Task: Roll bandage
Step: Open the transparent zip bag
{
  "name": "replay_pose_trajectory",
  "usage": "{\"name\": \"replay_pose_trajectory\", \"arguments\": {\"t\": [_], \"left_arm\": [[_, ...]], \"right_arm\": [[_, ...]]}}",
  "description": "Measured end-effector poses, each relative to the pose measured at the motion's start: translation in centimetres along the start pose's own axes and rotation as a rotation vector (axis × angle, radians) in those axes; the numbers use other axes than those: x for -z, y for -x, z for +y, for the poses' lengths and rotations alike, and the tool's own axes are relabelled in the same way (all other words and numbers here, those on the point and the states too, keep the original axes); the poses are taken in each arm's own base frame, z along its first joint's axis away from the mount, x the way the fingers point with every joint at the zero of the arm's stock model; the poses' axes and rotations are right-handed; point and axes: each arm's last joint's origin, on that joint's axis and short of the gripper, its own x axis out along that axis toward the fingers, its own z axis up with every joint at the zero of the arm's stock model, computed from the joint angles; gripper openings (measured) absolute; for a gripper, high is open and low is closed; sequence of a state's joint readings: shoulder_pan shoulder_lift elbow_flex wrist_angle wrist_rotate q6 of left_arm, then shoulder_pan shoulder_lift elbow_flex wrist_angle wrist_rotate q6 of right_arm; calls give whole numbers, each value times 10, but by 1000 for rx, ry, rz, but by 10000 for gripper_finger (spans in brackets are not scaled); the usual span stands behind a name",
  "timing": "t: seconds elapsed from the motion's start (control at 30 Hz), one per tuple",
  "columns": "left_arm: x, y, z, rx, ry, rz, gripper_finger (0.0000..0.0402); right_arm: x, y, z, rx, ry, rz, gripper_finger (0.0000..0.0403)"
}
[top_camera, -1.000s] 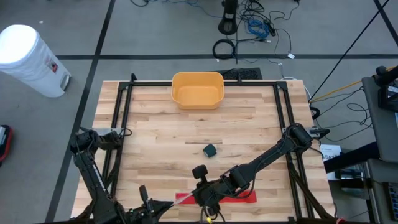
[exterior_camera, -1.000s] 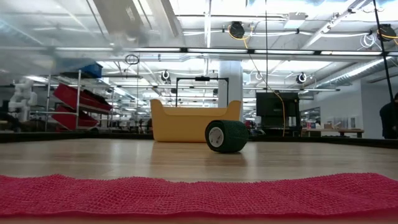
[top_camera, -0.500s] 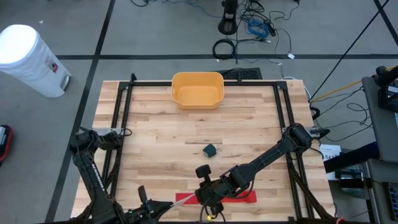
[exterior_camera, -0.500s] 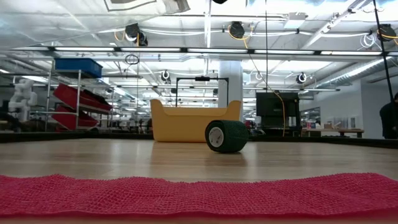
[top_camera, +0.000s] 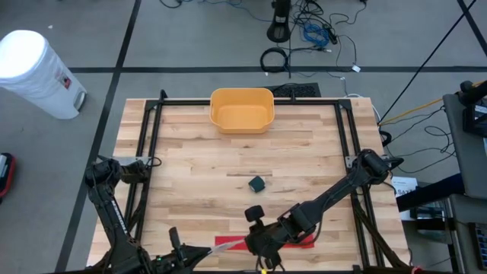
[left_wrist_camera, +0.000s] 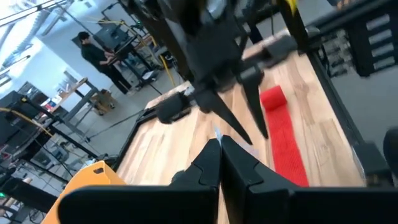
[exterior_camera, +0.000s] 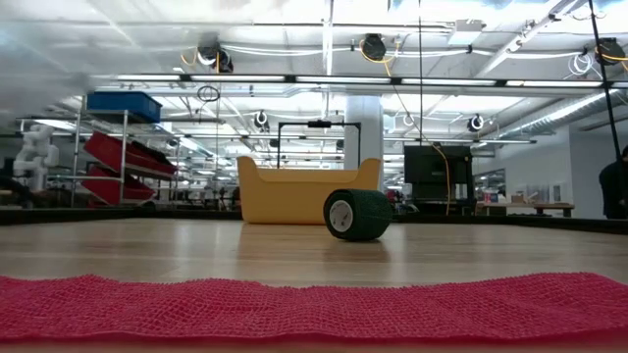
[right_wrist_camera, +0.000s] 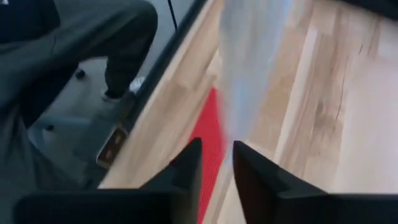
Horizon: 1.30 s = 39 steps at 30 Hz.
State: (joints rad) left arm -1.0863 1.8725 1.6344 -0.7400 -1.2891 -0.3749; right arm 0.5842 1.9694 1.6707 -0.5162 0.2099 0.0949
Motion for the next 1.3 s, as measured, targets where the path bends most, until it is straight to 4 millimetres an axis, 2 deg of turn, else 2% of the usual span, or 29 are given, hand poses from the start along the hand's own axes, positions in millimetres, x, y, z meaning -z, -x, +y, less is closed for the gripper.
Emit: {"name": "replay_pose_trajectory", "arguments": {"t": [0.2, 0.43, 0.83, 1.07, 1.3], "left_arm": [[5, -1, -1, 53, -197, 32, 6], [6, -1, -3, 120, -400, 41, 6], [6, -2, -3, 132, -391, 46, 6], [5, -4, -2, 139, -332, 54, 6], [5, -6, -2, 142, -202, 69, 6]], "right_arm": [[-13, 1, 0, 2, 50, -130, 138], [-24, 3, -2, 54, 96, -241, 157], [-25, -4, -11, 73, 107, -251, 133], [-24, -4, -11, 69, 108, -248, 115], [-23, -5, -11, 69, 102, -235, 101]]}}
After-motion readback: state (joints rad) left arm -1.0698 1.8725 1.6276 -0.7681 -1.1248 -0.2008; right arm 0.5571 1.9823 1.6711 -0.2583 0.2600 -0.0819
